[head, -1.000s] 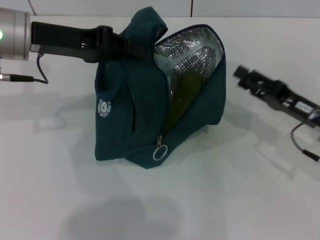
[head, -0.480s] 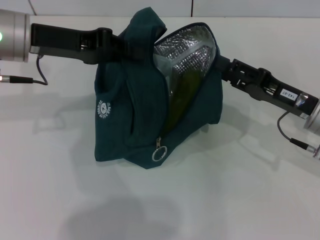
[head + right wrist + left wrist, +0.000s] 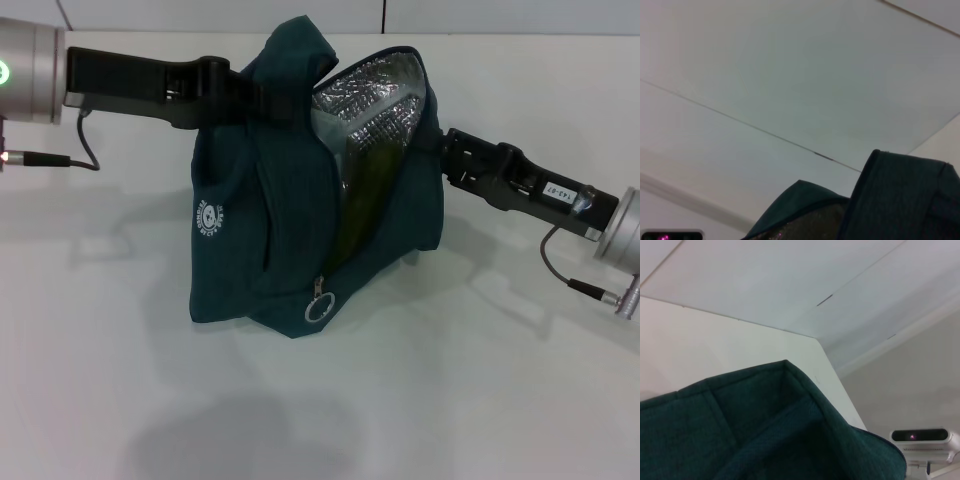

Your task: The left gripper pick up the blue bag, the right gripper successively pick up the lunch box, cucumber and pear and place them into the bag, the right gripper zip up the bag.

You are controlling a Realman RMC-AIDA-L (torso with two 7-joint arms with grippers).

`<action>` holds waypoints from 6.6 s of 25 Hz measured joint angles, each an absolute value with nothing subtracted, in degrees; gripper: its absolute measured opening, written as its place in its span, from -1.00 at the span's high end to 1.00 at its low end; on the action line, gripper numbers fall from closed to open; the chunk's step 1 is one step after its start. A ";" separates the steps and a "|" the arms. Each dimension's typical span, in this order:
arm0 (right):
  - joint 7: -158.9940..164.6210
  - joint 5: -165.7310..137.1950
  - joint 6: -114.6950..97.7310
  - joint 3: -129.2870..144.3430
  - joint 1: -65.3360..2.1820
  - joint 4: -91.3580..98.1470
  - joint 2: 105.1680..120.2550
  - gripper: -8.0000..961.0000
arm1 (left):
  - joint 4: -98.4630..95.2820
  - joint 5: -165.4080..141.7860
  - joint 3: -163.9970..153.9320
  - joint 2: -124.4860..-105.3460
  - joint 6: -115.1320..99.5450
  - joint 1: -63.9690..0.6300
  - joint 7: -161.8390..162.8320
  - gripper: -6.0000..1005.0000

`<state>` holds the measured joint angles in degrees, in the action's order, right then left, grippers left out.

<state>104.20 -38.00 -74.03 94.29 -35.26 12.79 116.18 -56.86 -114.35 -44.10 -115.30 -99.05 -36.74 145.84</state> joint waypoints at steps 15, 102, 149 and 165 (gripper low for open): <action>97.84 -37.99 -74.12 95.15 -33.71 14.85 116.19 0.30 | -56.86 -114.35 -44.12 -115.51 -99.10 -36.40 145.74 0.90; 32.31 -61.21 -100.13 87.91 -13.07 10.60 114.94 -0.82 | -44.91 -112.93 -47.37 -118.87 -95.70 -36.65 140.10 0.90; 34.43 -47.27 -85.81 108.95 -13.47 17.89 115.62 -0.82 | -42.33 -111.53 -47.74 -118.77 -95.80 -36.56 139.13 0.90; 32.31 -46.23 -89.04 108.88 -12.73 15.72 115.32 -0.82 | -42.12 -111.48 -47.64 -118.62 -95.80 -36.60 138.78 0.90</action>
<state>32.31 -46.23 -89.04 108.88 -12.73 15.71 115.32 -42.12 -111.48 -47.64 -118.62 -95.80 -36.60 138.78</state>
